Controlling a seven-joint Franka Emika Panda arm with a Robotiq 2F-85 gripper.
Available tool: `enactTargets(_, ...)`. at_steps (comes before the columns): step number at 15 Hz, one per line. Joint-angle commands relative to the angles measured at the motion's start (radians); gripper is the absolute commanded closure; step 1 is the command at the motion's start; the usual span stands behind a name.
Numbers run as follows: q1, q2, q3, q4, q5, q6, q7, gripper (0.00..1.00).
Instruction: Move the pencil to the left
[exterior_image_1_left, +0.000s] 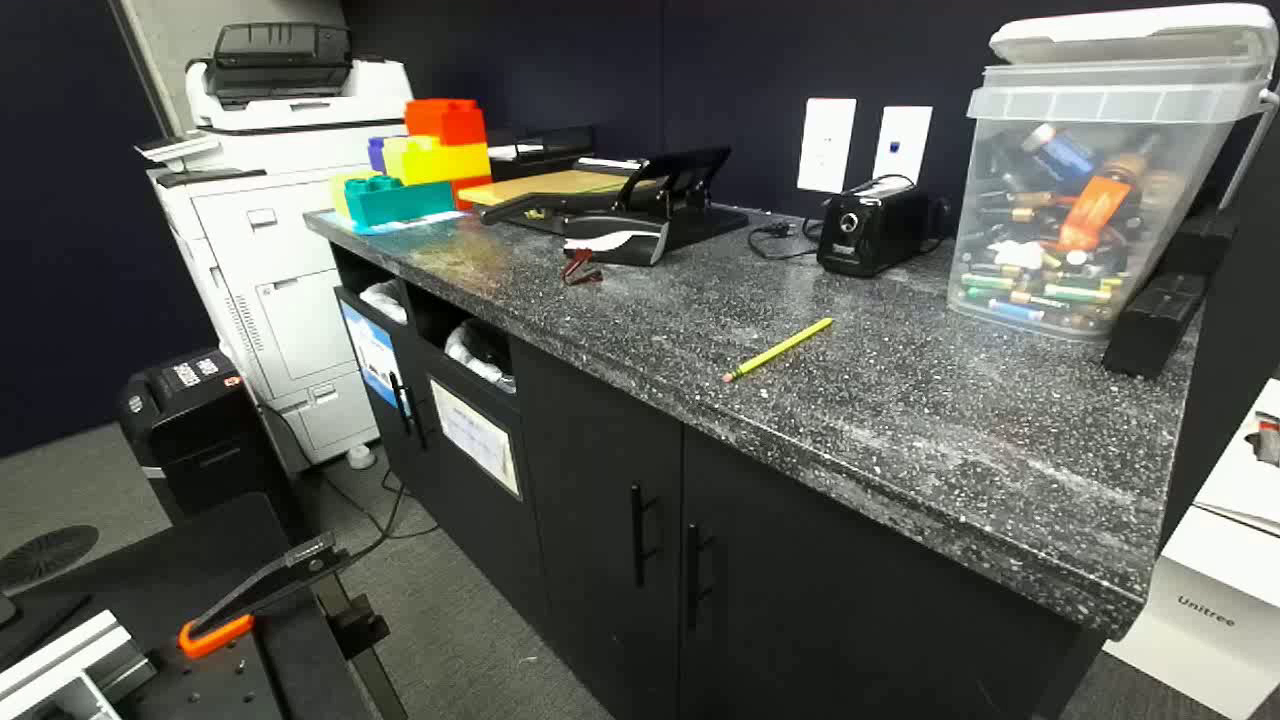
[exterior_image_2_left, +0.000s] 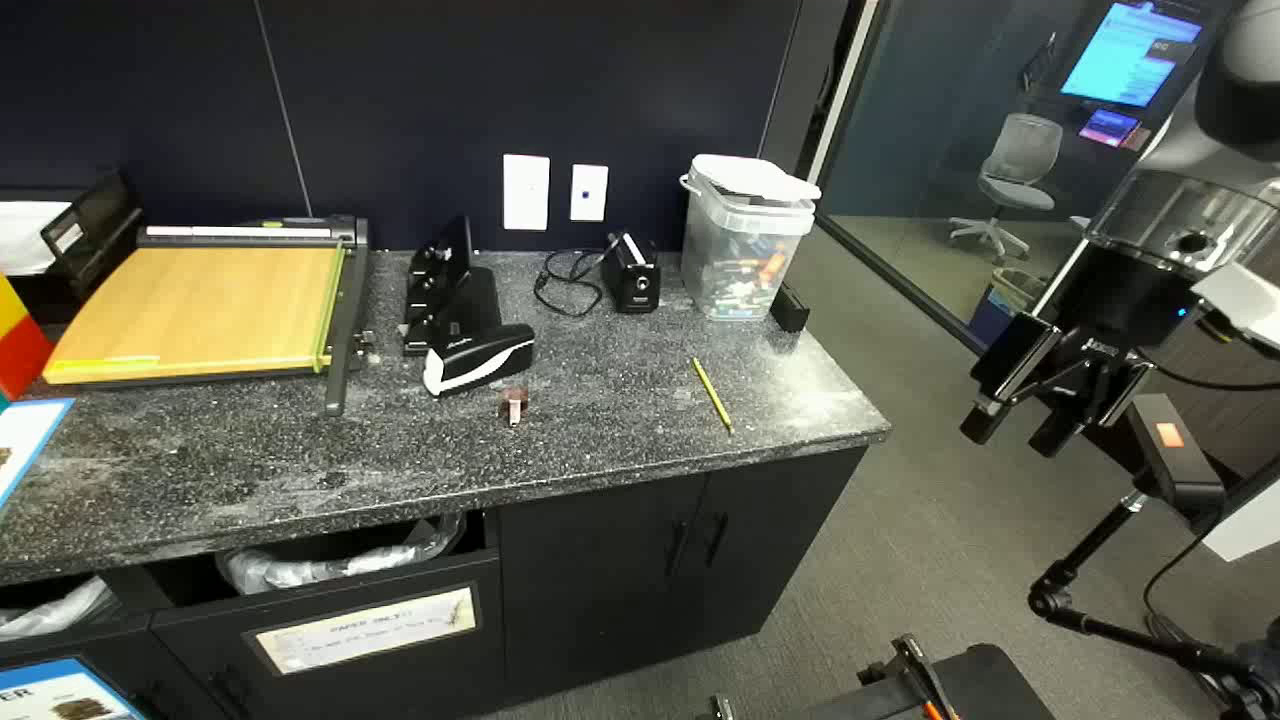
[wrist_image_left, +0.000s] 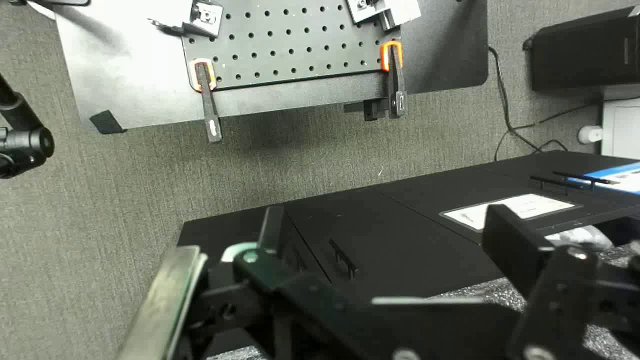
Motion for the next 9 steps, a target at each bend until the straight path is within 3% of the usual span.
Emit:
enactTargets(1, -0.027, 0.003, 0.023, 0.002, 0.008, -0.003, -0.008, 0.0)
enactTargets(5, -0.021, 0.027, 0.033, 0.017, 0.014, -0.004, 0.009, 0.0)
enactTargets(9, 0.006, 0.205, 0.091, 0.138, 0.068, 0.07, 0.098, 0.0)
